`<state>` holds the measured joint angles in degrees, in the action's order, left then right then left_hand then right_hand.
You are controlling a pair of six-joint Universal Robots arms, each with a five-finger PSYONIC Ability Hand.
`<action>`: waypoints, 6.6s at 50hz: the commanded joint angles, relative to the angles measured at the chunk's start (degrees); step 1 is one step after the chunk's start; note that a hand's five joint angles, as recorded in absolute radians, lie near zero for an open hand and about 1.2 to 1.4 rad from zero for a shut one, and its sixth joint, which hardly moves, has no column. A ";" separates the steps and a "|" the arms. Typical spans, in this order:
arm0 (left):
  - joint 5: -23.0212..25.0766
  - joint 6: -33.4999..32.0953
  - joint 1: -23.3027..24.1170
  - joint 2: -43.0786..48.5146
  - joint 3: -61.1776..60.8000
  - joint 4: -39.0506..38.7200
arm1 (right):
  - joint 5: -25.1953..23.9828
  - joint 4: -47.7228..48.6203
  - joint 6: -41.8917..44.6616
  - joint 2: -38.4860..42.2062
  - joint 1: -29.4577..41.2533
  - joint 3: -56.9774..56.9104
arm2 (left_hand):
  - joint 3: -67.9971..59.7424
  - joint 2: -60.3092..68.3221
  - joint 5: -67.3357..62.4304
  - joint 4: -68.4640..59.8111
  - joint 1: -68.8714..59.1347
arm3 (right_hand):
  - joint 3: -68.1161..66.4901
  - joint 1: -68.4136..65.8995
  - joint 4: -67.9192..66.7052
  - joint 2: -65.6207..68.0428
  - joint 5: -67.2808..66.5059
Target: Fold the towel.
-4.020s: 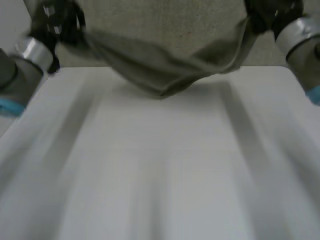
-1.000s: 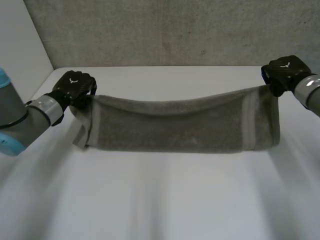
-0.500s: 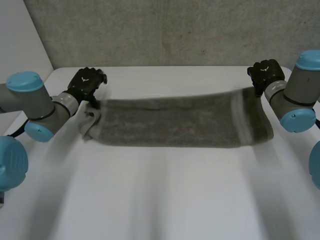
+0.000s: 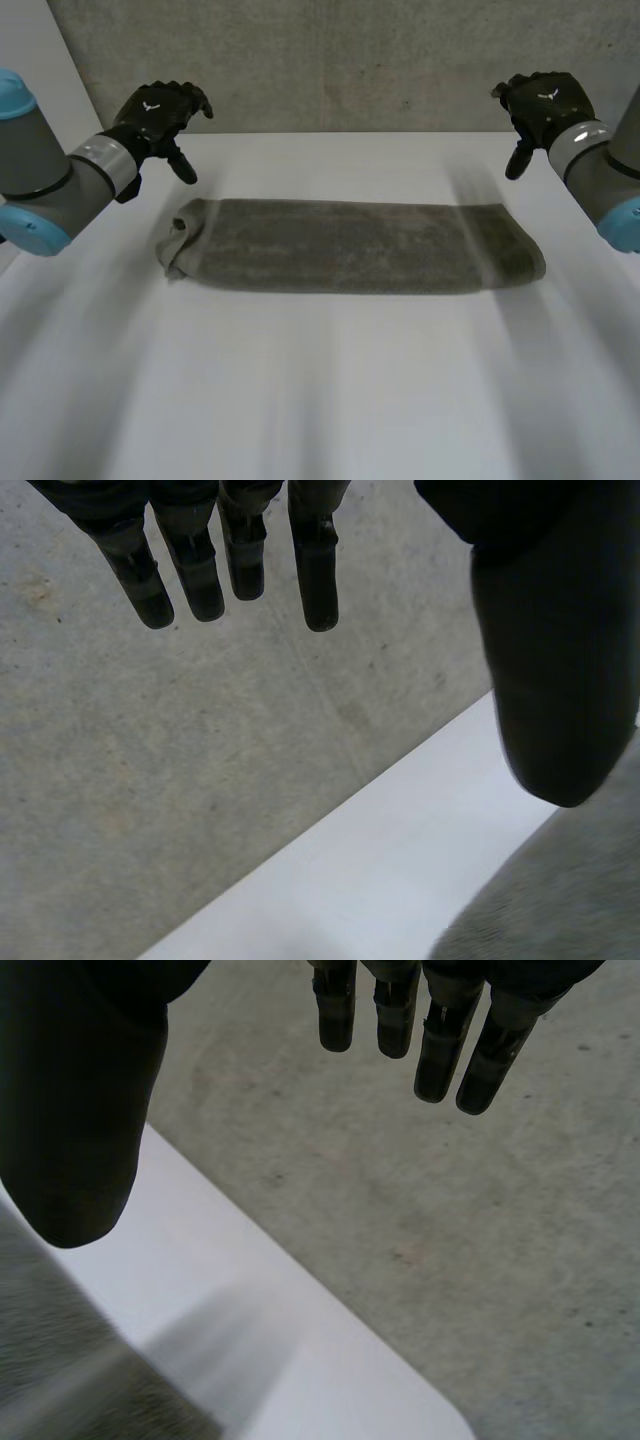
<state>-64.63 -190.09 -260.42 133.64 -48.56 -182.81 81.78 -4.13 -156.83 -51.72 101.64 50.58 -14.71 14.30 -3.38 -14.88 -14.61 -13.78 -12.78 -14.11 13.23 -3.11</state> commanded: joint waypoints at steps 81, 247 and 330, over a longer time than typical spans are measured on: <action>-0.77 -7.58 -5.54 -16.65 -38.28 -7.12 | -2.41 -2.81 14.36 5.02 22.70 -6.71 | 3.49 -3.07 2.16 3.65 3.38 | -66.22 -67.22 -65.89 66.77 -66.89; -7.53 6.13 13.80 -12.97 -28.26 -8.70 | -10.06 8.53 -0.32 -8.66 8.84 26.68 | 3.15 -2.74 1.82 3.32 3.05 | -66.22 -67.22 -65.89 66.77 -66.89; -18.61 7.36 21.36 -15.51 -31.25 -9.58 | 0.75 1.14 -21.06 -9.28 17.02 19.73 | 1.47 -1.05 0.14 1.64 1.37 | 3.78 2.78 4.11 -3.23 3.11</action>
<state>-83.29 -183.11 -239.48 124.62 -79.53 -192.47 79.79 -2.75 -177.97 -52.34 119.13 68.38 -14.71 14.25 -3.14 -14.88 -14.61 -13.20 -11.55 -14.07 12.89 -3.31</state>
